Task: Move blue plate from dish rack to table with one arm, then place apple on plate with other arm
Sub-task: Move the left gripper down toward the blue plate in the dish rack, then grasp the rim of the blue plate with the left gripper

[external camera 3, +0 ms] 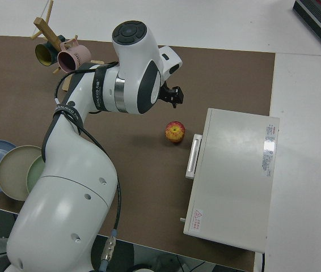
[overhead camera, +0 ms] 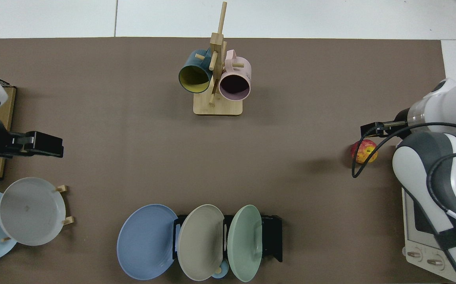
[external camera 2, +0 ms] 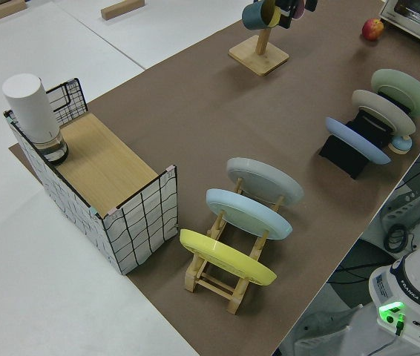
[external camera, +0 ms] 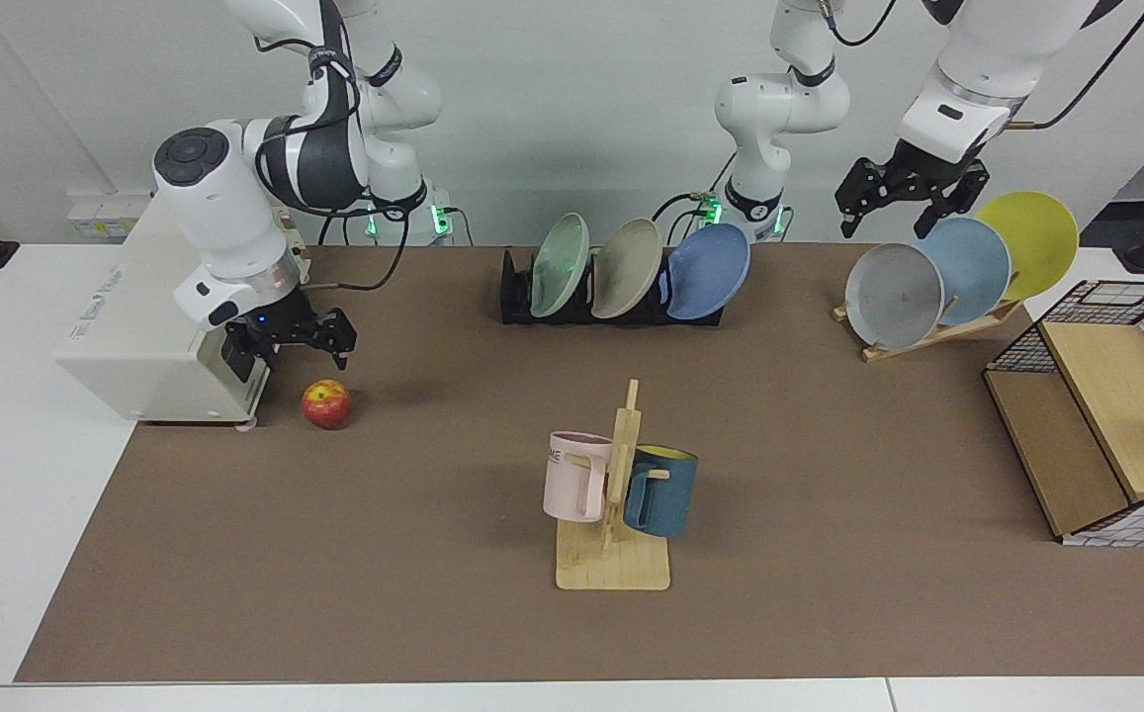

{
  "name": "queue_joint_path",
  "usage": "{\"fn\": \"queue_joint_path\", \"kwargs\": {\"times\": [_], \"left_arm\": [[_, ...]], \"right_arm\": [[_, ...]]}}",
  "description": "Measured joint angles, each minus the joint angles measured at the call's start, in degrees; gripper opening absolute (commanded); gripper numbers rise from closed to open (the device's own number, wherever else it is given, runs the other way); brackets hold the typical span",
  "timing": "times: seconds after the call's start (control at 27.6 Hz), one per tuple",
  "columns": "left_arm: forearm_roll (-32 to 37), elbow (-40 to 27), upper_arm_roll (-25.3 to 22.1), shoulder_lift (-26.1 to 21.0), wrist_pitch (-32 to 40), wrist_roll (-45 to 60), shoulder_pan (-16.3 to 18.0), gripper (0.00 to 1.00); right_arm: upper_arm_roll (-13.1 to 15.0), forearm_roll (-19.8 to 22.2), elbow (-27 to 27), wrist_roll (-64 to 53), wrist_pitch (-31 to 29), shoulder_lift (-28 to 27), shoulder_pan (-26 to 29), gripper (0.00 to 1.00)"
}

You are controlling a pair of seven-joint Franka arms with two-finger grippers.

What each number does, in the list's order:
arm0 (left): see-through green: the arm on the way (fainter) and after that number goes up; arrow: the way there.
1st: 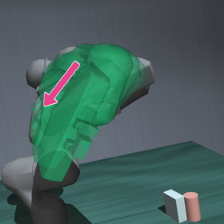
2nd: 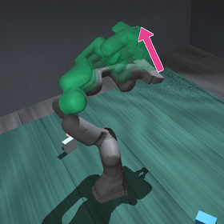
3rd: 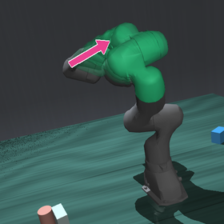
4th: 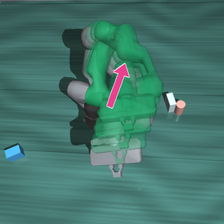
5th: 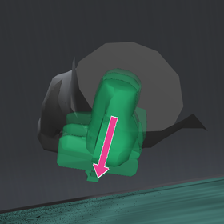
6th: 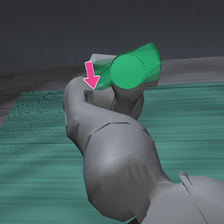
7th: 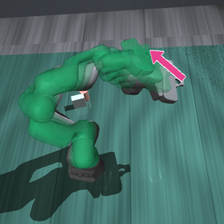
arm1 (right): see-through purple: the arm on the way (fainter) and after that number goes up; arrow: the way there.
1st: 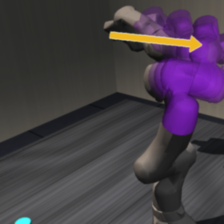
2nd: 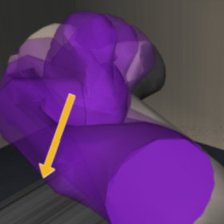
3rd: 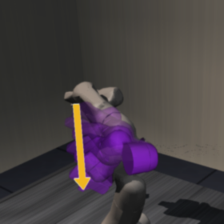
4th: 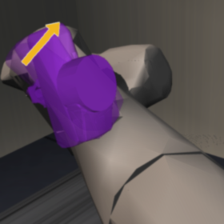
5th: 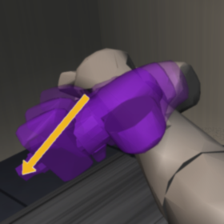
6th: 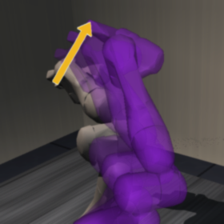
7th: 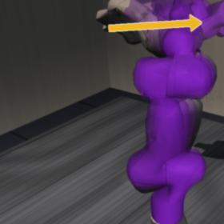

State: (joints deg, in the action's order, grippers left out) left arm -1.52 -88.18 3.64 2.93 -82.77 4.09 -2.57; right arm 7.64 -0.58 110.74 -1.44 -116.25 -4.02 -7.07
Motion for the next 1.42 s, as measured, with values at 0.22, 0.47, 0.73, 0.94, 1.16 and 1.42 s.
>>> {"fn": "queue_joint_path", "kwargs": {"times": [0.22, 0.47, 0.73, 0.94, 1.16, 1.42], "left_arm": [[0.0, 0.0, 0.0, 0.6, 2.2, 0.0, 0.0, 1.00], [0.0, 0.0, 0.0, 0.9, 3.5, 0.1, 0.0, 1.00], [0.0, -2.4, 0.1, 2.2, 4.3, 0.5, 0.0, 1.00], [0.0, -11.9, 0.9, 7.0, -0.2, 0.6, -0.2, 1.00], [-0.1, -25.4, 5.9, 12.1, -8.8, 3.8, -0.1, 1.00], [-0.8, -45.9, 12.9, 16.6, -23.0, 7.8, -0.3, 0.99]], "right_arm": [[0.1, 0.0, -0.2, 0.0, -0.9, -1.2, 0.0, 1.00], [0.1, 0.0, -7.1, 0.0, 3.5, -0.7, 0.1, 1.00], [0.4, -0.1, -12.6, 0.0, 11.9, 0.9, 0.1, 1.00], [0.4, -0.1, -13.8, 0.0, 12.9, 1.2, 0.1, 1.00], [0.3, -0.1, -14.1, 0.0, 12.9, 1.6, 0.1, 1.00], [0.3, -0.1, -14.1, 0.0, 12.9, 1.6, 0.1, 1.00]]}}
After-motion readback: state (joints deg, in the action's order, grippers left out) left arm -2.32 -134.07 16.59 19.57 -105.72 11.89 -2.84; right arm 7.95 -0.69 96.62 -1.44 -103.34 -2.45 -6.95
